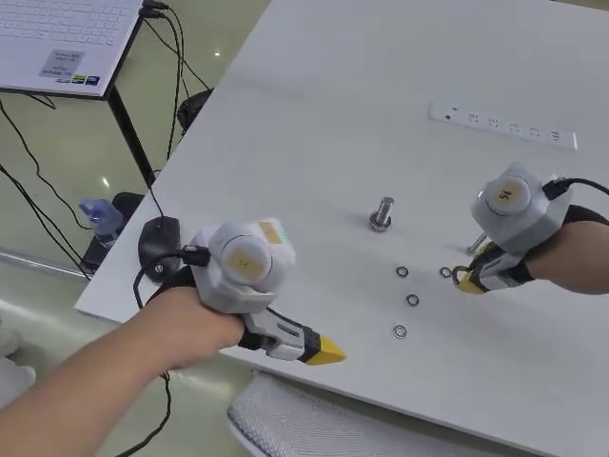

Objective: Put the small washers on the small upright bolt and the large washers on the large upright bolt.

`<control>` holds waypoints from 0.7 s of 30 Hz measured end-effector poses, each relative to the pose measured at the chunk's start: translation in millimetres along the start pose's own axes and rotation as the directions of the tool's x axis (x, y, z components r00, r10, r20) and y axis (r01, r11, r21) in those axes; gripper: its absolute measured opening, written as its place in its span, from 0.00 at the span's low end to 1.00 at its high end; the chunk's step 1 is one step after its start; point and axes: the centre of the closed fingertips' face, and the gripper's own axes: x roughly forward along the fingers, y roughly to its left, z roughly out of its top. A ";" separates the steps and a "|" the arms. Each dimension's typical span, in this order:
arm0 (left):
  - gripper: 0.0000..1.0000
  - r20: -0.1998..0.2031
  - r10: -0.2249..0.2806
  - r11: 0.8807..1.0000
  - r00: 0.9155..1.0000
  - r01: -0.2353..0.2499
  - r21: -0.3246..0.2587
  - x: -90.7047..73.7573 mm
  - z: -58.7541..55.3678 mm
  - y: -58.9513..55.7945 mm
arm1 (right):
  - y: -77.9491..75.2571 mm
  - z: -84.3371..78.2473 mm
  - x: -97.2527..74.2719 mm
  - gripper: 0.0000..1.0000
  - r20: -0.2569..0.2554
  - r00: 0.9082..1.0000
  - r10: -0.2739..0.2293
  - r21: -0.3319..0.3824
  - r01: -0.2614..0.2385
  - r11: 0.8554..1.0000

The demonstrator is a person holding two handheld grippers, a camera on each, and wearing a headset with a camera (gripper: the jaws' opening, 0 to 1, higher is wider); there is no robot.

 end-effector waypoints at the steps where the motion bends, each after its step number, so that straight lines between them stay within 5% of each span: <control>1: 1.00 -0.001 0.000 1.000 1.000 0.000 0.001 0.3 -0.4 0.0 | -1.7 2.1 -1.4 0.22 0.001 1.000 0.002 -0.002 -0.002 1.000; 21: 1.00 0.045 -0.002 1.000 0.999 0.002 0.005 2.7 7.0 2.2 | -38.3 64.0 -14.9 0.22 0.029 0.999 -0.017 -0.092 0.020 0.996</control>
